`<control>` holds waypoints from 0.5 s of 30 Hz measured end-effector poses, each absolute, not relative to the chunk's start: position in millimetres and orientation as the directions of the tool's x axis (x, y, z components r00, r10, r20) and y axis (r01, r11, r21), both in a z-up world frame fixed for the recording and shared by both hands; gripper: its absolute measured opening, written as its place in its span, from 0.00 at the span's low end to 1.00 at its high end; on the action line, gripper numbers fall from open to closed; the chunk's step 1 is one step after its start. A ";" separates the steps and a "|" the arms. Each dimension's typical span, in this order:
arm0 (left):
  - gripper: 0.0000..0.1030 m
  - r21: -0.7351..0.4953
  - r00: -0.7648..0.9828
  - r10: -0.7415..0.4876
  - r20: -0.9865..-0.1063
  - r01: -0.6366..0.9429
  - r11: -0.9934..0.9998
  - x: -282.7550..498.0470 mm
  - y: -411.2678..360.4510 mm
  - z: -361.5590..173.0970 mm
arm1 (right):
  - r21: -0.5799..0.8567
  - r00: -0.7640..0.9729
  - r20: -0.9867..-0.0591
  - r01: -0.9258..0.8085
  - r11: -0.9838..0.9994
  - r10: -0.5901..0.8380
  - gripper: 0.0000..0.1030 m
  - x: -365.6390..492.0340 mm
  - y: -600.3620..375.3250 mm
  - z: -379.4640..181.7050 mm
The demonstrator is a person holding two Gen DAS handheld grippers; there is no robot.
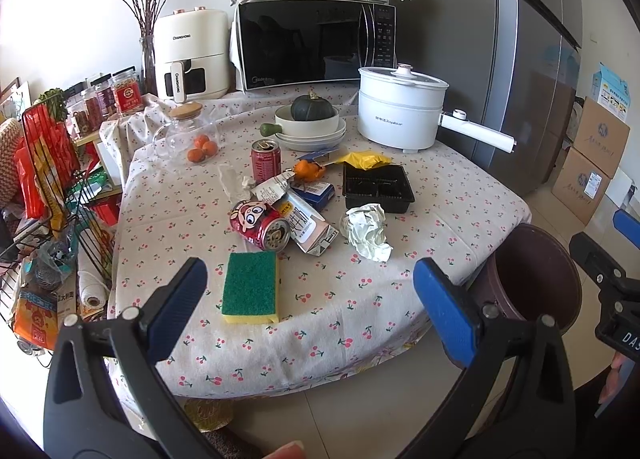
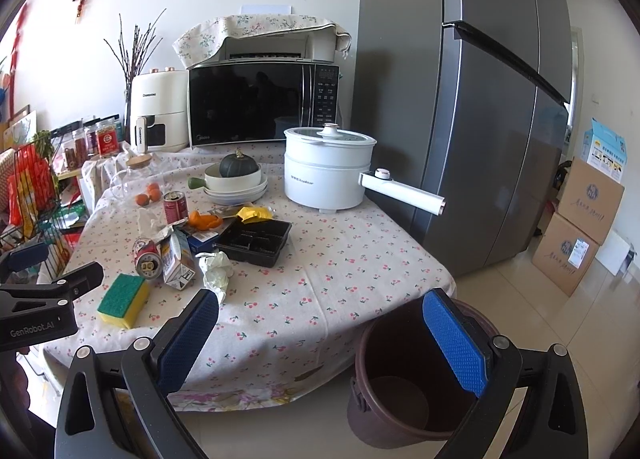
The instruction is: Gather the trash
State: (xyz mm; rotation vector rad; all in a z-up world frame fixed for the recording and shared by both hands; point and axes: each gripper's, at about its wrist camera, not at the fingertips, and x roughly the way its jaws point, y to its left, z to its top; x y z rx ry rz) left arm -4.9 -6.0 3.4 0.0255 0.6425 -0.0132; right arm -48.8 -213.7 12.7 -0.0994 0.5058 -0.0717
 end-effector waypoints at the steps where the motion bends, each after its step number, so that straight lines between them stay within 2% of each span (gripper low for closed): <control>1: 1.00 0.020 0.801 -0.005 -0.599 0.021 1.000 -5.3 -6.1 3.4 | -0.114 0.872 -0.480 0.044 0.993 -0.093 1.00 -48.7 -213.6 13.2; 15: 1.00 0.019 0.800 -0.003 -0.599 0.019 1.000 -4.0 -5.9 3.9 | -0.113 0.872 -0.481 0.043 0.993 -0.093 1.00 -47.9 -214.3 12.8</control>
